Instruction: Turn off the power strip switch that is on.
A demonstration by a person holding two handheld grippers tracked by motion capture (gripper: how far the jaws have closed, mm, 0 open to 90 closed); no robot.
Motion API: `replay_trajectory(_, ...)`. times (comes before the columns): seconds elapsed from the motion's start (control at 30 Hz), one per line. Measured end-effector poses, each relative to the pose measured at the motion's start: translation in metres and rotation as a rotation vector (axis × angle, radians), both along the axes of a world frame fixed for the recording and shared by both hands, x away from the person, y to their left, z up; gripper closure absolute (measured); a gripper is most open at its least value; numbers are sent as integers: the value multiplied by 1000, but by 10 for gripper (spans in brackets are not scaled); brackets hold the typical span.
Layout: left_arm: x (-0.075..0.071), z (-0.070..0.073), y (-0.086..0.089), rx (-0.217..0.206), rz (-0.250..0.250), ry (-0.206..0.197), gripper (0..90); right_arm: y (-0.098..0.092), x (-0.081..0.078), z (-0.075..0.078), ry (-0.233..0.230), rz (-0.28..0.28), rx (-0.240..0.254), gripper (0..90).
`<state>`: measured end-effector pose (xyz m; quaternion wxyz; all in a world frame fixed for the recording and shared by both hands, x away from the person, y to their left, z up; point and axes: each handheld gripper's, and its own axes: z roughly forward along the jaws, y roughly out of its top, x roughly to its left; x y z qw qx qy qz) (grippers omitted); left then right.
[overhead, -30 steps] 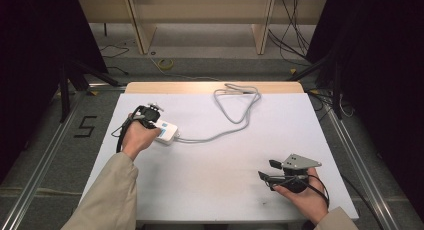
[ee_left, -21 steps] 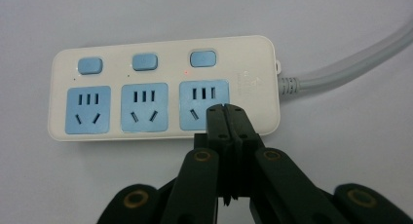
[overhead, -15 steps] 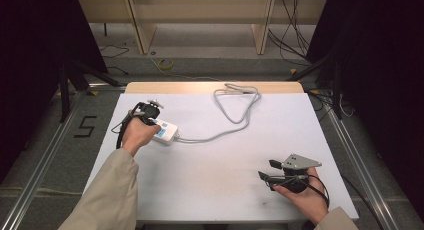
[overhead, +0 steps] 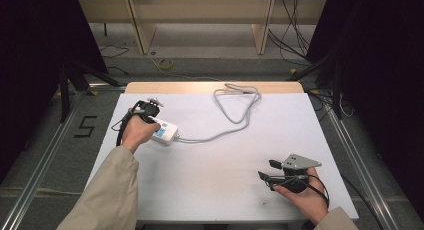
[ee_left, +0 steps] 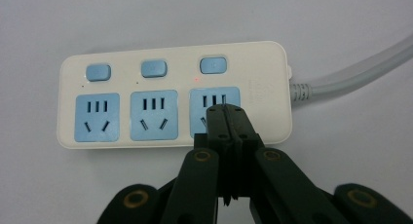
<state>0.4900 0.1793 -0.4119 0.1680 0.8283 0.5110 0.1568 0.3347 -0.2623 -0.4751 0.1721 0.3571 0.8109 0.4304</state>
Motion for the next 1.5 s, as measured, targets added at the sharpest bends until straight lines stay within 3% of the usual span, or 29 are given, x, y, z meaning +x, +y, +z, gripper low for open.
replay_trajectory(0.43,8,0,-4,25,-7,5,895,0,0,0,1,0,1,399)
replay_trajectory(0.57,10,1,-5,12,-1,8,895,0,0,0,1,0,1,399)
replay_trajectory(1.5,23,1,-2,34,16,41,895,0,0,0,0,1,1,398)
